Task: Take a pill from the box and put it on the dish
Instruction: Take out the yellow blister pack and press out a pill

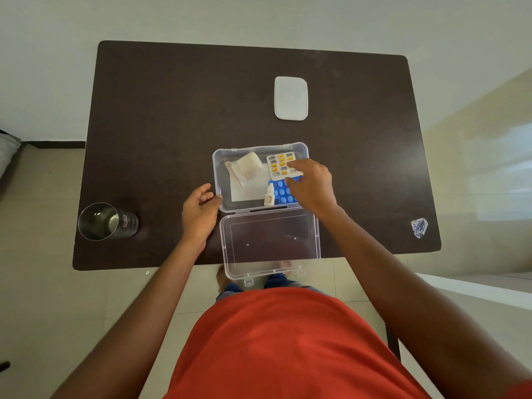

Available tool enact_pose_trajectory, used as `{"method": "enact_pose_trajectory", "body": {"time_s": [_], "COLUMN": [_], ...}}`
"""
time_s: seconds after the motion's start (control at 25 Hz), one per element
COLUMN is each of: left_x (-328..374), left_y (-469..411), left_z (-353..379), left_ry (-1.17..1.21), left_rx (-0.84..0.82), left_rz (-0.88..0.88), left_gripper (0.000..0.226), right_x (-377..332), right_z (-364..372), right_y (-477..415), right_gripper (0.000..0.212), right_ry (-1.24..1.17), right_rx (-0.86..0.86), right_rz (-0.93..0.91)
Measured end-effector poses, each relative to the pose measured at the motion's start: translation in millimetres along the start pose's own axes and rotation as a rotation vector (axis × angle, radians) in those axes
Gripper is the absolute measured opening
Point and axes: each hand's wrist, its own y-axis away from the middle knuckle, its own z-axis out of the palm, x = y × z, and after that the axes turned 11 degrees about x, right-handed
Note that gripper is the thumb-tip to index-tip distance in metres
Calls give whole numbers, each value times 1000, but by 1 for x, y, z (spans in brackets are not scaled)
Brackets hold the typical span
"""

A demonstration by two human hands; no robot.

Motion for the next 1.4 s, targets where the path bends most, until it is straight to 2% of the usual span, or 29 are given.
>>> {"method": "enact_pose_trajectory", "body": {"time_s": [0.12,0.2,0.48,0.8,1.04,1.12,1.24,1.32,1.4], "left_x": [2,0,-2,-3,-4,-4,-2,4,12], "left_y": [-9,-12,-10,-12,-12,-13,-8,5,20], "left_z": [10,13,16,16,16,15,14,11,7], "left_ry": [-10,-23,-11,31,45,40,19,-11,-8], "left_rx": [-30,-21,-7,-38,-48,-47,9,113,155], "left_rz": [20,25,40,20,19,12,44,156,292], "left_gripper": [45,41,39,39,38,38,35,31,27], "right_x": [-3,1,13,14,8,10,5,1,-3], "right_z": [22,34,39,36,37,32,18,2,-13], "right_y": [-28,-34,-24,-29,-31,-31,-30,-28,-17], "right_gripper": [59,62,41,66,50,38,26,22,14], "right_ry": [216,295,297,388,434,381,167,-161,-519], "right_rx": [-236,-318,-201,-286,-192,-148,23,124,108], "right_rz": [-183,-210,-264,-320,-391,-391,-191,75,365]}}
